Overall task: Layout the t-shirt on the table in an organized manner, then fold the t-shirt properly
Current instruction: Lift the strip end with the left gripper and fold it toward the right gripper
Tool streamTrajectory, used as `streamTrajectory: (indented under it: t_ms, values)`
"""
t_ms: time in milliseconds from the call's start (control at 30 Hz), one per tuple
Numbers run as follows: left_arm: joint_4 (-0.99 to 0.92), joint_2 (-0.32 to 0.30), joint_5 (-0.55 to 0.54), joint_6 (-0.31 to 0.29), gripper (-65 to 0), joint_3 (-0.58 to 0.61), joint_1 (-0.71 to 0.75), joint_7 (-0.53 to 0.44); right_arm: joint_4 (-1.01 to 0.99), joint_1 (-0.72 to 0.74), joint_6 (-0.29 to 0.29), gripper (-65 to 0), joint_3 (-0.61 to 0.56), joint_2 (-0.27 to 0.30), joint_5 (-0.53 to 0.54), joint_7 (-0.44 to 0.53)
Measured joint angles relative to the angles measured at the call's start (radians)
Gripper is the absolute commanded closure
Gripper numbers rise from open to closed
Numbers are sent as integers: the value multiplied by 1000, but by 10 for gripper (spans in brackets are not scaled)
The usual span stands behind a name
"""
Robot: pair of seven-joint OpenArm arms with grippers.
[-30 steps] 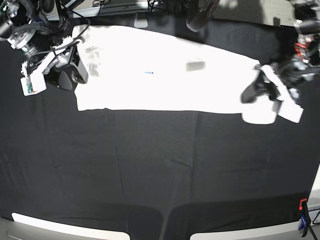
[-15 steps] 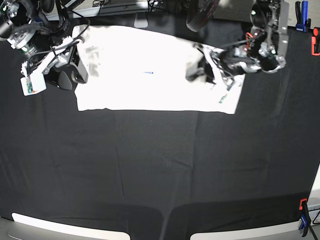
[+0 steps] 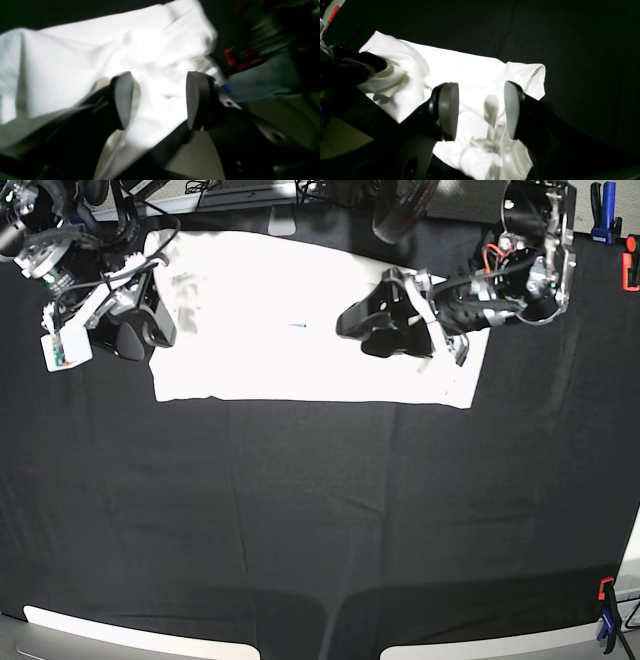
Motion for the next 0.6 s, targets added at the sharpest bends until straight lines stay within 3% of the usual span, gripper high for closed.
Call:
streamTrajectory:
  t_ms: [67, 167, 267, 333, 467, 500, 600]
  values:
    - [40, 0, -59, -42, -316, 0, 0, 53, 0, 0, 0, -283, 0, 0, 0, 0]
    - [107, 0, -50, -49, -316, 0, 0, 67, 0, 0, 0, -283, 0, 0, 0, 0]
    - [156, -8, 145, -49, -316, 0, -9, -3, 0, 0, 0, -283, 0, 0, 0, 0]
    - [161, -10, 288, 29, -316, -1, -21, -46, 0, 0, 0, -283, 0, 0, 0, 0]
    - [161, -10, 506, 319, -316, -2, -40, -68, 0, 0, 0, -283, 0, 0, 0, 0]
    - [161, -10, 539, 353, -316, -2, -40, -66, 0, 0, 0, -283, 0, 0, 0, 0]
    - [161, -10, 587, 370, -316, -2, -40, -27, 0, 0, 0, -283, 0, 0, 0, 0]
